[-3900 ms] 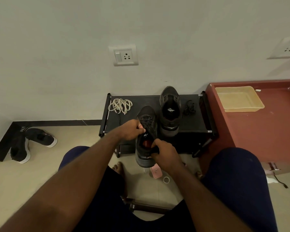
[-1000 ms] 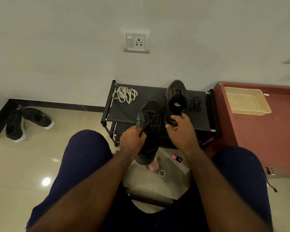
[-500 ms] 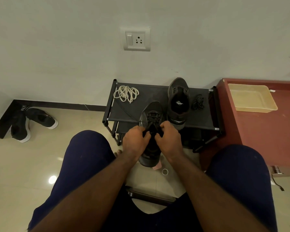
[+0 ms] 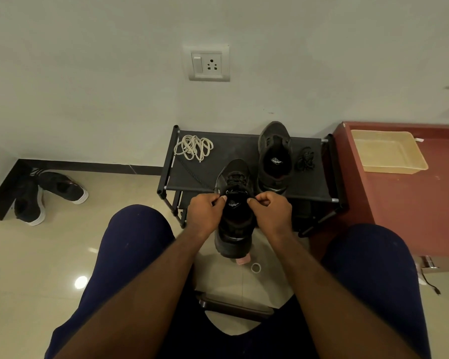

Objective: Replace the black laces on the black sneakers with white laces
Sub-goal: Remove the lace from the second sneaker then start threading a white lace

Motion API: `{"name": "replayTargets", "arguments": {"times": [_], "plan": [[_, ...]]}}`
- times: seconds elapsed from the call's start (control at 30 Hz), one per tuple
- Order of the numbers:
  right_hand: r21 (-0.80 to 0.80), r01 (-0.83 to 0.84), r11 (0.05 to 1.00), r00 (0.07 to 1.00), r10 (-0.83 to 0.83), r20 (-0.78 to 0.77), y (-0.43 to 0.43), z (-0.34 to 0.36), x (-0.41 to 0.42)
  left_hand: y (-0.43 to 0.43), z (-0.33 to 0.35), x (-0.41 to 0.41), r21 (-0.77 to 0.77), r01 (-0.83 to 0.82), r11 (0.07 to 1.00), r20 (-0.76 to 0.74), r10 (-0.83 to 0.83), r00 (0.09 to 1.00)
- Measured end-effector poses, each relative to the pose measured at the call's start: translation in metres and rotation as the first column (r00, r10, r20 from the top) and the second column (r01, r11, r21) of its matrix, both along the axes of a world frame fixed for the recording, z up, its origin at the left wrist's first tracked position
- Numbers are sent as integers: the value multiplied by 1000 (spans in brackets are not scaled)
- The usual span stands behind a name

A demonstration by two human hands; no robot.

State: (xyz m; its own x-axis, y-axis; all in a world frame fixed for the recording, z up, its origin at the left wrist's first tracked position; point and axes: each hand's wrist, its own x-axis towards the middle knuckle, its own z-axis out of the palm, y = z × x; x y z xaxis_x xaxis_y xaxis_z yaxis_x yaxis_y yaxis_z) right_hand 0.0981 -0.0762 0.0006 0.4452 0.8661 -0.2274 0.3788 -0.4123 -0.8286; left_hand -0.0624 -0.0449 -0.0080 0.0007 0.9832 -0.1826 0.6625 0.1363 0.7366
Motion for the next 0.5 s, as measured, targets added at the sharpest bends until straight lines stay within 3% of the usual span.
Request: {"name": "replayTargets", "arguments": {"times": [0.23,0.33,0.5], "plan": [[-71,-201,977,972,208,109,-6,-1,-3,-2,2,0,63,64,996,-90,-59,994],[-33,-206,978,969,209,135,-4,-3,-2,-4,8,7,113,80,990,-165,-61,984],[-29,-194,981,963,196,183,-2,-5,1,3,19,26,228,327,917,-412,-214,886]]}}
